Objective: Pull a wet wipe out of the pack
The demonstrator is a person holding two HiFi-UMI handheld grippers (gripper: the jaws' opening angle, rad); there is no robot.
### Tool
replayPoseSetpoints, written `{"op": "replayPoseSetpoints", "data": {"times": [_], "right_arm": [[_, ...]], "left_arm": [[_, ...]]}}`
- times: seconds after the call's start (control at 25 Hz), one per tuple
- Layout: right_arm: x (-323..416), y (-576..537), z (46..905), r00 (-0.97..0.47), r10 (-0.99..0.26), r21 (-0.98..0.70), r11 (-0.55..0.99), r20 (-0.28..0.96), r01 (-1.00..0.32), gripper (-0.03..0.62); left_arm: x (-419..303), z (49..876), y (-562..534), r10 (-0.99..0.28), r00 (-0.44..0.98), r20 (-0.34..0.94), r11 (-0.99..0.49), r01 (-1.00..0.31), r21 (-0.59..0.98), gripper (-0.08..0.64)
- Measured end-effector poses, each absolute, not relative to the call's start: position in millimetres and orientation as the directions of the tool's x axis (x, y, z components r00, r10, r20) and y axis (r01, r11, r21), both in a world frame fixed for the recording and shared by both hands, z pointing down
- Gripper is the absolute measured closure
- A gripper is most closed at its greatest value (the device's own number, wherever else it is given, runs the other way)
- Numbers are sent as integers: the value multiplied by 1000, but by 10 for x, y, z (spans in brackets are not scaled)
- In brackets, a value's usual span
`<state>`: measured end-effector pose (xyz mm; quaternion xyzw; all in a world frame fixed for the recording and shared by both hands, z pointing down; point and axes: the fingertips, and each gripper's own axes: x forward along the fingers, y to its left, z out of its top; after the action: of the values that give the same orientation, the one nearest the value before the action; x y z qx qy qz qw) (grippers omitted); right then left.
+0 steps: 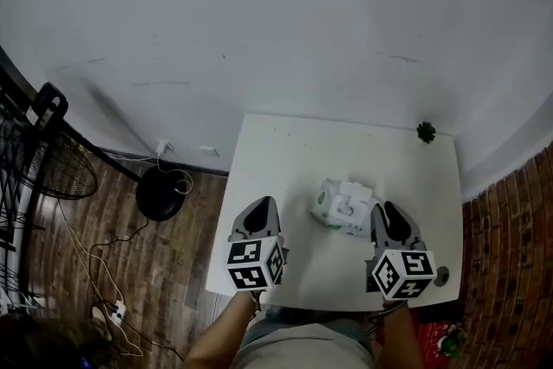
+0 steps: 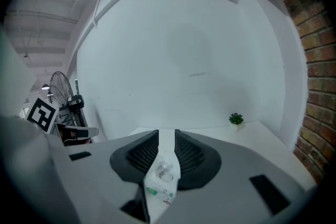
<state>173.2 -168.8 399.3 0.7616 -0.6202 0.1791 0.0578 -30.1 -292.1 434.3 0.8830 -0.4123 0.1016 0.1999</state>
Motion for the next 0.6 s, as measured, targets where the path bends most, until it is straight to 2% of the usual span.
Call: {"op": "replayPoseSetpoints", "data": {"times": [0.24,0.6], "right_arm": [[1778,-1716,4124,91,-916,-116,-146,390,-982,497],[1708,-1858,4496,-83,-863,-65,59,498,-996,500]], "left_arm": [[-359,4448,-2882,-704,605,372,-550,-796,253,560],[-564,4705,-2826,-748,516,416,-457,-856,240,560]]}}
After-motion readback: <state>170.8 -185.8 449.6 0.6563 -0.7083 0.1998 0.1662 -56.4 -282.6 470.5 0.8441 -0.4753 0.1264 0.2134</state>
